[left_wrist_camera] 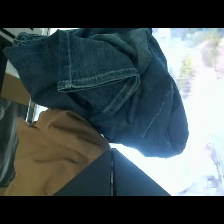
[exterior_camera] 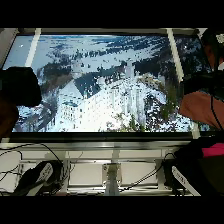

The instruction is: Fold the clothes and pants, and hang the long-sleeved shirts on hangers.

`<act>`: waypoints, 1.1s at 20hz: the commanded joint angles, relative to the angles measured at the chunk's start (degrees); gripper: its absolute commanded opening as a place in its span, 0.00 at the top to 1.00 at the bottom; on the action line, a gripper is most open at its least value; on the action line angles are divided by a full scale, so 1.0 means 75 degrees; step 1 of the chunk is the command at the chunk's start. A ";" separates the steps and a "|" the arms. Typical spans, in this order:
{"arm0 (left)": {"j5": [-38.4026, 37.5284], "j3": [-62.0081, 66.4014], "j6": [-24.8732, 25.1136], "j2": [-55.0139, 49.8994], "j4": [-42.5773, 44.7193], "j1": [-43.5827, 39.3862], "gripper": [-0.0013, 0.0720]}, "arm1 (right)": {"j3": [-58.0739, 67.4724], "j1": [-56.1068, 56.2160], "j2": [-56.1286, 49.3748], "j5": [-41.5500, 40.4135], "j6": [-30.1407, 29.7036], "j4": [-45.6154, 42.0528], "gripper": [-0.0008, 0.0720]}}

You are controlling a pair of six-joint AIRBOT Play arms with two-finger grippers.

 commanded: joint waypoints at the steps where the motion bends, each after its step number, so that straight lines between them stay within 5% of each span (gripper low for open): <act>1: 0.0006 -0.0012 0.0000 -0.0003 0.0000 0.0006 0.95 | -0.0006 0.0003 0.0000 0.0003 0.0003 0.0003 0.97; 11: -0.0044 -0.0111 -0.0082 -0.0108 0.0452 0.0012 0.95 | 0.0000 0.0006 -0.0003 0.0003 0.0003 0.0006 0.97; 15: -0.0283 -0.0233 -0.1338 -0.0542 0.1084 0.0618 0.95 | 0.0000 0.0006 -0.0003 0.0003 0.0000 0.0006 0.97; 16: -0.0291 -0.0233 -0.1652 -0.0697 0.1078 0.0901 0.88 | 0.0000 0.0006 -0.0003 0.0003 0.0003 0.0006 0.97; 17: -0.0286 -0.0233 -0.1941 -0.0833 0.1078 0.1157 0.68 | 0.0000 0.0006 -0.0003 0.0003 0.0003 0.0006 0.97; 18: -0.0248 -0.0233 -0.2157 -0.0985 0.1075 0.1396 0.34 | 0.0000 0.0006 -0.0003 0.0003 0.0000 0.0006 0.97; 19: -0.0163 -0.0233 -0.2381 -0.1137 0.1072 0.1606 0.14 | 0.0000 0.0006 -0.0003 0.0003 0.0000 0.0006 0.97; 22: 0.0015 -0.0233 -0.2780 -0.1679 0.0930 0.2025 0.10 | 0.0000 0.0006 -0.0003 0.0003 0.0003 0.0006 0.97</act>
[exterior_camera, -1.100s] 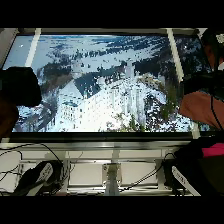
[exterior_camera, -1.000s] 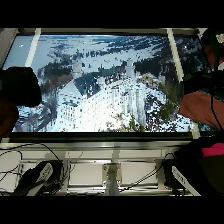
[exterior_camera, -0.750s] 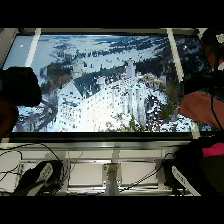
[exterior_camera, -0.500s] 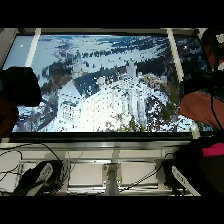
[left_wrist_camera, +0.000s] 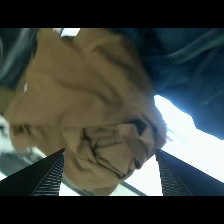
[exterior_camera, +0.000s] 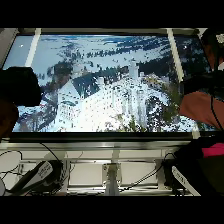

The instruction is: Fold the clothes and pants, and hang the long-sleeved shirts on hangers.

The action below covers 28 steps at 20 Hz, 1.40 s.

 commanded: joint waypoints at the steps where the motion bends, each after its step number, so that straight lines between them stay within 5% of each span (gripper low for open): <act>1: 0.0224 -0.0003 -0.0592 -0.0641 -0.0050 0.0490 0.10 | 0.0000 0.0006 -0.0003 0.0000 0.0003 0.0003 0.97; 5: 0.0699 -0.0003 -0.0778 -0.1536 -0.0312 0.0510 0.10 | 0.0000 0.0006 -0.0003 -0.0402 -0.0087 -0.0017 0.97; 11: 0.2145 0.0000 -0.2553 -0.2722 -0.0568 0.0507 0.11 | 0.0000 0.0006 -0.0003 -0.0801 -0.0085 -0.0003 0.97; 16: 0.3156 0.0000 -0.2681 -0.3273 -0.0851 0.0498 0.13 | 0.0000 0.0006 -0.0003 -0.0854 -0.0085 0.0000 0.97; 19: 0.3258 0.0000 -0.2707 -0.3500 -0.0848 0.0501 0.52 | 0.0000 0.0006 -0.0003 -0.1247 -0.0085 0.0003 0.97; 21: 0.3340 0.0000 -0.2707 -0.3570 -0.0848 0.0498 0.61 | 0.0000 0.0006 -0.0003 -0.1580 -0.0085 0.0006 0.97; 23: 0.3346 0.0000 -0.2707 -0.3582 -0.0848 0.0498 0.93 | 0.0000 0.0006 -0.0003 -0.1830 -0.0085 0.0009 0.97; 28: 0.2535 0.0003 -0.2702 -0.3366 -0.0851 0.0440 0.96 | 0.0000 0.0006 -0.0003 -0.2069 -0.0082 0.0102 0.97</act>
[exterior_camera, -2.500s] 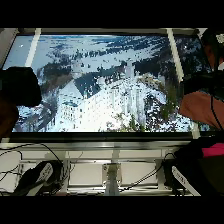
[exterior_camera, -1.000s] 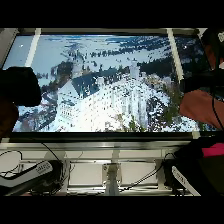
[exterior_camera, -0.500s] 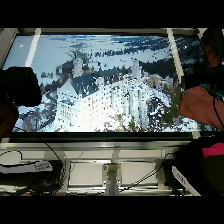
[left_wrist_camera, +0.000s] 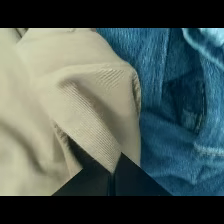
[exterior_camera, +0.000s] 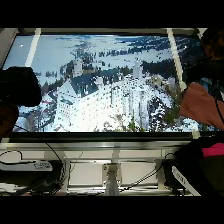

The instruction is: Fold the clothes and pants, and hang the long-sleeved shirts on hangers.

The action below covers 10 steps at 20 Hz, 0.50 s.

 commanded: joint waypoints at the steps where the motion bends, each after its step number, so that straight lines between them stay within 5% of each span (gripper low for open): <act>1: -0.0571 0.0003 0.0006 0.0315 -0.0006 -0.0073 0.96 | 0.0000 0.0006 -0.0003 -0.0195 0.0009 0.0076 0.97; 10: -0.0533 0.0003 0.0052 0.4089 -0.0035 -0.1524 0.96 | 0.0000 0.0006 -0.0003 -0.0184 0.0009 0.0102 0.97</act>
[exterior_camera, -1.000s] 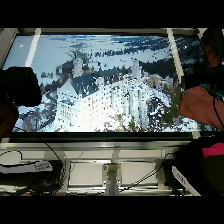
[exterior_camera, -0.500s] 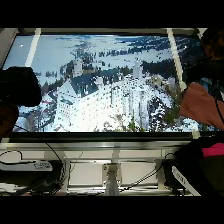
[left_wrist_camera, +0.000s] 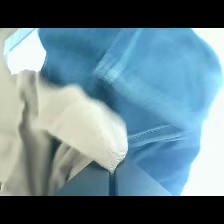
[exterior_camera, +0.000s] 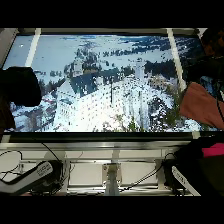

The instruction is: Fold the clothes and pants, and hang the long-sleeved shirts on hangers.

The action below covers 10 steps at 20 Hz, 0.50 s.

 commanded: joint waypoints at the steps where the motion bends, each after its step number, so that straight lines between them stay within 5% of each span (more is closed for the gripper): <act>1: 0.0026 0.0003 -0.0006 0.1580 -0.0020 -0.0918 0.96 | 0.0000 0.0006 -0.0003 0.0000 0.0006 0.0020 0.97; 10: 0.0026 0.0003 -0.0009 0.2317 -0.1224 -0.5423 0.96 | 0.0000 0.0006 0.0003 0.0000 0.0006 0.0020 0.97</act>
